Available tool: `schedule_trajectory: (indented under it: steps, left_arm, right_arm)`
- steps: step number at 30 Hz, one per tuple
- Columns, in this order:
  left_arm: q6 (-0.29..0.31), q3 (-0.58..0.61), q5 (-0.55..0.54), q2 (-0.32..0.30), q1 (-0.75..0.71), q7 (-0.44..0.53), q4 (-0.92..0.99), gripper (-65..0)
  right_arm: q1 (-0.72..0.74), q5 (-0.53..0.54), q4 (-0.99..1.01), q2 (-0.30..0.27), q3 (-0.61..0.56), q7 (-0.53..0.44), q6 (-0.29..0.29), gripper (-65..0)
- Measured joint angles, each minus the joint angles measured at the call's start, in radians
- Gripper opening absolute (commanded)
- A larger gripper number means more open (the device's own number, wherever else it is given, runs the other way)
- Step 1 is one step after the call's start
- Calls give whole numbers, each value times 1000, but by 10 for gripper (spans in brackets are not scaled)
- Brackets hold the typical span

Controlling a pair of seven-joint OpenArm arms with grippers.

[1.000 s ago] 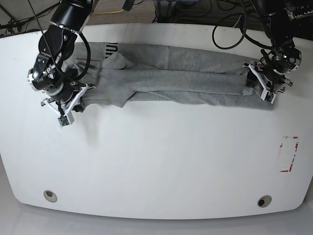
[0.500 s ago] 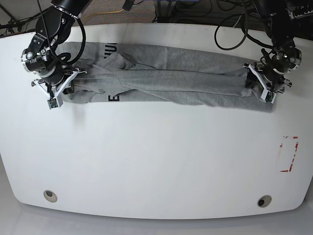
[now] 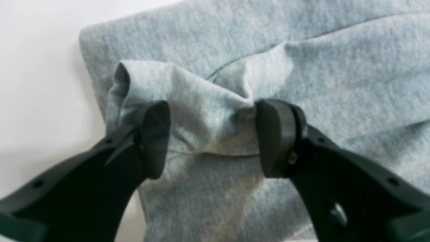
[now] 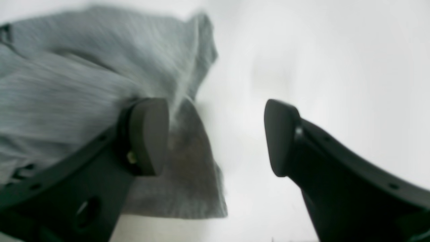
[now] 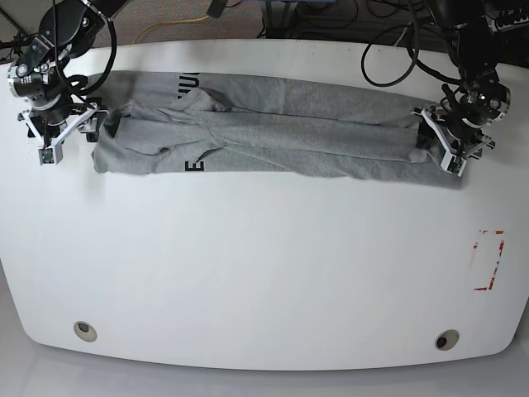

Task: Fold the T-shirt properly
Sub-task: 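Release and regrasp the ends of the folded strip with both grippers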

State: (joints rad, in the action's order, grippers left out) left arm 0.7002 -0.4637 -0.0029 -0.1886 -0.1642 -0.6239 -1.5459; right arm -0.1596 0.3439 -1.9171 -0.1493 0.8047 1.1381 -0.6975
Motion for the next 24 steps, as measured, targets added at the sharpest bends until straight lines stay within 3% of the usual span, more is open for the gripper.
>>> schedule_trajectory:
  steps: [9,13,17,20,24]
  left_arm:
    - [0,0,2,1,1,0,2,-265]
    - [0,-1,-2,1,1,1,4,-265]
    - [0,-17,-15,5,1,-5,5,-261]
    - [1,-76,-117,14,0,-69,9,-260]
    - [-1,-144,-283,-4,24,-239,8,-258]
  right_arm:
    - [-11,325,34,50,-3,61,2,-252]
    - [5,367,142,72,-10,64,-1,-255]
    - [37,345,301,65,-6,60,2,-255]
    - [43,384,391,44,-6,13,-2,-255]
    - [45,383,434,8,-7,-17,-5,-254]
